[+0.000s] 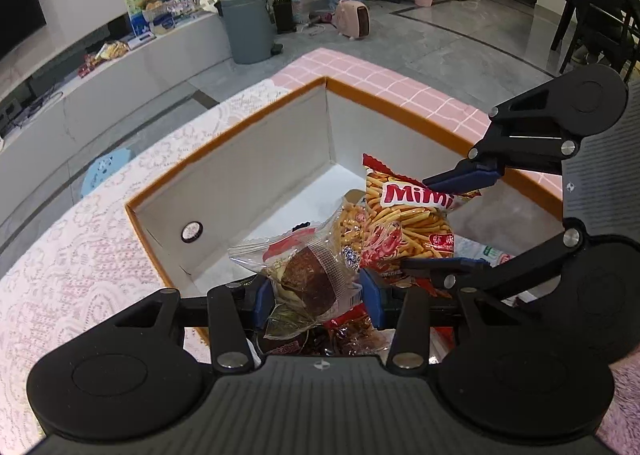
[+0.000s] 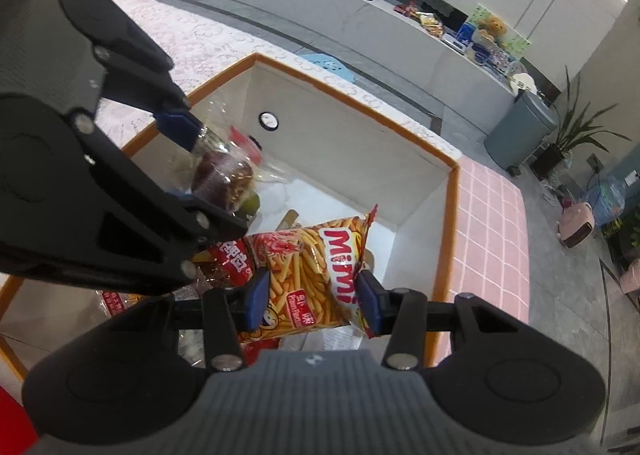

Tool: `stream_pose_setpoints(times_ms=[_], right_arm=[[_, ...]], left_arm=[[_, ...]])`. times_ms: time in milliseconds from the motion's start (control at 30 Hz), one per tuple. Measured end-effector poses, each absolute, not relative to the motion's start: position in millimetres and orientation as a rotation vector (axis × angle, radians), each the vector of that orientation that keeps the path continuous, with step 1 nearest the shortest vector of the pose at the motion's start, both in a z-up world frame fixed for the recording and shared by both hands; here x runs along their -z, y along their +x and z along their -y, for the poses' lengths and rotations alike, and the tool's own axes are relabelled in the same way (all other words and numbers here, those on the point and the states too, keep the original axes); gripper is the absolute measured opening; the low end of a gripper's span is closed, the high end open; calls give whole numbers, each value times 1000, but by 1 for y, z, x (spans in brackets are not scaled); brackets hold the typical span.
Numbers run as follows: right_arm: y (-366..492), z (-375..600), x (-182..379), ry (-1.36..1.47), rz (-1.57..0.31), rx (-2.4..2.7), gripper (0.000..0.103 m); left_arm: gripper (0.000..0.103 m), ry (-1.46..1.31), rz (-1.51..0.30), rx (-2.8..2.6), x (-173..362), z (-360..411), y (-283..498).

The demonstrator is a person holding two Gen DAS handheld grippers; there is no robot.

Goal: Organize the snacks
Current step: 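Carry both packs into the orange box and open both tools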

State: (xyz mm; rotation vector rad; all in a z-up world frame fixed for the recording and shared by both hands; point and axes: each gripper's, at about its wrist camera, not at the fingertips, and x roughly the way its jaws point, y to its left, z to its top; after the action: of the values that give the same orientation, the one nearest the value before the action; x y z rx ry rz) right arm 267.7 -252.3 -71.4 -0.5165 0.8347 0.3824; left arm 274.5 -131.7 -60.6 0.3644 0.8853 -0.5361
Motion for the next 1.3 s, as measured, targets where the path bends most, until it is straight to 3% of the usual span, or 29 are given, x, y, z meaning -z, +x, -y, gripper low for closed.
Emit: stream_pose_setpoints(times_ms=[500, 733, 867, 967, 1067, 1133, 1300], right_arm=[[281, 245, 94, -534, -887, -384, 47], [280, 246, 92, -536, -891, -398, 49], [278, 244, 90, -551, -880, -393, 54], [277, 243, 87, -552, -878, -386, 60], [274, 242, 85, -556, -887, -395, 73], [272, 242, 83, -537, -913, -424, 87], [264, 240, 74, -526, -921, -414, 91]], left_arm=[[52, 395, -926, 505, 75, 134, 282], [60, 374, -934, 492, 73, 134, 283], [69, 369, -934, 490, 69, 134, 282], [69, 380, -922, 483, 64, 133, 279], [77, 371, -914, 473, 58, 132, 275], [78, 362, -910, 475, 54, 130, 271], [78, 361, -889, 456, 43, 125, 262]])
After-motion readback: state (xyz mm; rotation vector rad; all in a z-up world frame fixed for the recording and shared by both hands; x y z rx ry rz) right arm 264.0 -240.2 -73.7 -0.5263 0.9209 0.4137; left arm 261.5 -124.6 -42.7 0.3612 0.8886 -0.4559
